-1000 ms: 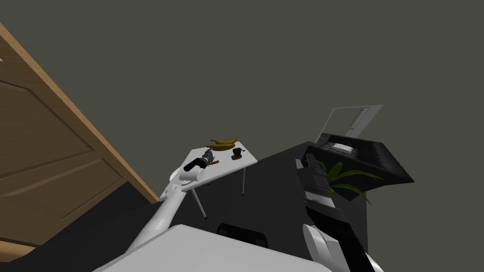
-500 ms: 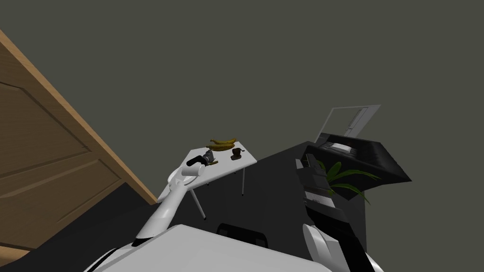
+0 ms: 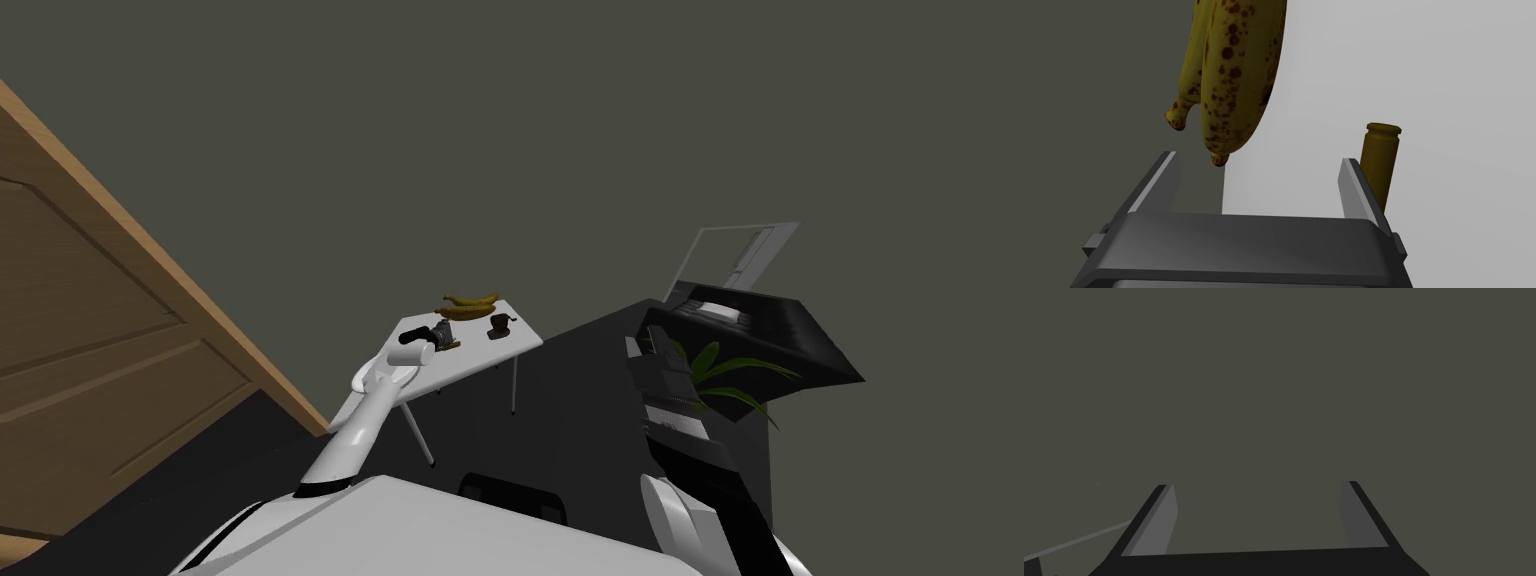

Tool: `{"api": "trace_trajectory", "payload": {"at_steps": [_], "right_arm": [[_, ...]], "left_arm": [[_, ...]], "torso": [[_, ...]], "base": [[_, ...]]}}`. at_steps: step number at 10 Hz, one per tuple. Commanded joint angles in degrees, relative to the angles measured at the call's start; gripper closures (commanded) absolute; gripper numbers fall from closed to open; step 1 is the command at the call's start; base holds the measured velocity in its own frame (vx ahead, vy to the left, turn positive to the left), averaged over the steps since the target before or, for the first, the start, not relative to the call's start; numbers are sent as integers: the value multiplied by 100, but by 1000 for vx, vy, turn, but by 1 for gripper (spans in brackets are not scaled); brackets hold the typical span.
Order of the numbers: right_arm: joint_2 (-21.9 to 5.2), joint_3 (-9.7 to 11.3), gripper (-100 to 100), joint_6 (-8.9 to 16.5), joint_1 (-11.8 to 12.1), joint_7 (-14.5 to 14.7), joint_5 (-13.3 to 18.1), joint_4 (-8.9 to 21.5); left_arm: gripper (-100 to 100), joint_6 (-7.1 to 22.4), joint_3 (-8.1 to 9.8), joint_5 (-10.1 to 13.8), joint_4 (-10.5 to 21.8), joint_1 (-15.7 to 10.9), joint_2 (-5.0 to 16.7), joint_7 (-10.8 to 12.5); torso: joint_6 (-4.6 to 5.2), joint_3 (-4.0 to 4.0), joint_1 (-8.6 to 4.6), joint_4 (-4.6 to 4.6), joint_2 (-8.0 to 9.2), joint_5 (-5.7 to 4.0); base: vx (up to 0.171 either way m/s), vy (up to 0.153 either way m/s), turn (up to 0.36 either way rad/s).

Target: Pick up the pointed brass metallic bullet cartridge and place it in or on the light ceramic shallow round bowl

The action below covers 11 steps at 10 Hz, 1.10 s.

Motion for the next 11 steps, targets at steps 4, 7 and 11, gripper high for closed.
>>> {"api": "trace_trajectory", "payload": {"at_steps": [4,7,11], "right_arm": [[0,0,0,0,0,0,0,0],[0,0,0,0,0,0,0,0],[0,0,0,0,0,0,0,0]], "left_arm": [[-100,713,64,148,320,-290,111,93],[-100,1143,100,252,556,-488,200,153],[-100,1758,151,450,1037,-859,388,278]], "torso": [[0,0,3,0,0,1],[-2,-1,4,-1,-1,1],[-3,1,3,0,2,1]], "base": [[7,8,-25],[8,14,-30],[5,18,-42]]}}
